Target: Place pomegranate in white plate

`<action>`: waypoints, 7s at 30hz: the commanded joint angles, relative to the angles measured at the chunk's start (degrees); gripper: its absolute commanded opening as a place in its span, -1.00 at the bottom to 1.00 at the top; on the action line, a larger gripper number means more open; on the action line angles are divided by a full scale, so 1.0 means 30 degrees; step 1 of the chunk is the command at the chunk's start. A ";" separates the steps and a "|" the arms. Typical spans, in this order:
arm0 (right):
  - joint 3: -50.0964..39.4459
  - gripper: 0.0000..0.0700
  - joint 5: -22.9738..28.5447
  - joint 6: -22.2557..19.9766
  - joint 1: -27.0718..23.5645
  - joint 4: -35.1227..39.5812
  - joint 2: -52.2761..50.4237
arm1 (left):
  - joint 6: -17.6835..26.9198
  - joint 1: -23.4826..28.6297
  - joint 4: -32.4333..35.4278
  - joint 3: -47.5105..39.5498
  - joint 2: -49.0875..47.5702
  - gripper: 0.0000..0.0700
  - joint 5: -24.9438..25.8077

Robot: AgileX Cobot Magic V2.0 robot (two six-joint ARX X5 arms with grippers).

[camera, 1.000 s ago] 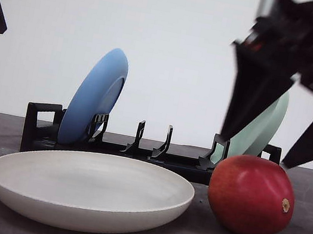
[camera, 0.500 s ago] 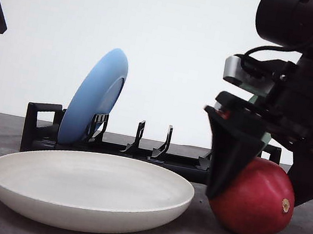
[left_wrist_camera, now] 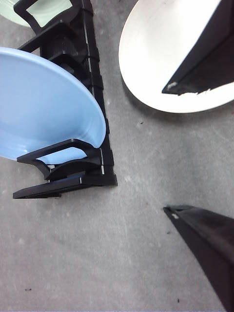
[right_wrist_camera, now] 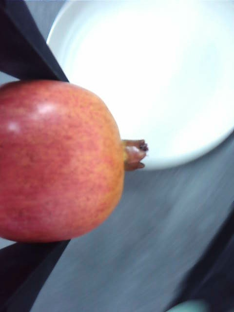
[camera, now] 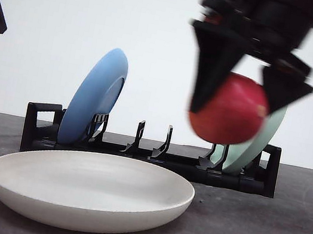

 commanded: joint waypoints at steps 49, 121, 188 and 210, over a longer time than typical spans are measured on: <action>-0.5616 0.93 -0.3050 -0.1545 -0.0001 1.1031 -0.2944 | -0.0419 -0.0022 0.0262 0.0284 0.0124 0.23 0.0066; -1.0310 -0.91 -0.3889 -0.1461 -0.7831 0.8045 -1.1079 | 0.2441 0.5141 0.4544 -1.0852 -1.4091 -0.92 -0.2647; -2.1151 -0.91 0.1978 -0.2301 -1.2915 1.3521 -2.7310 | 0.2550 0.5479 0.5850 -1.2218 -1.4542 -0.92 -0.1377; -2.1705 -0.91 0.1983 -0.2119 -1.3524 1.3487 -2.7821 | 0.2550 0.5479 0.5850 -1.2218 -1.4542 -0.92 -0.1377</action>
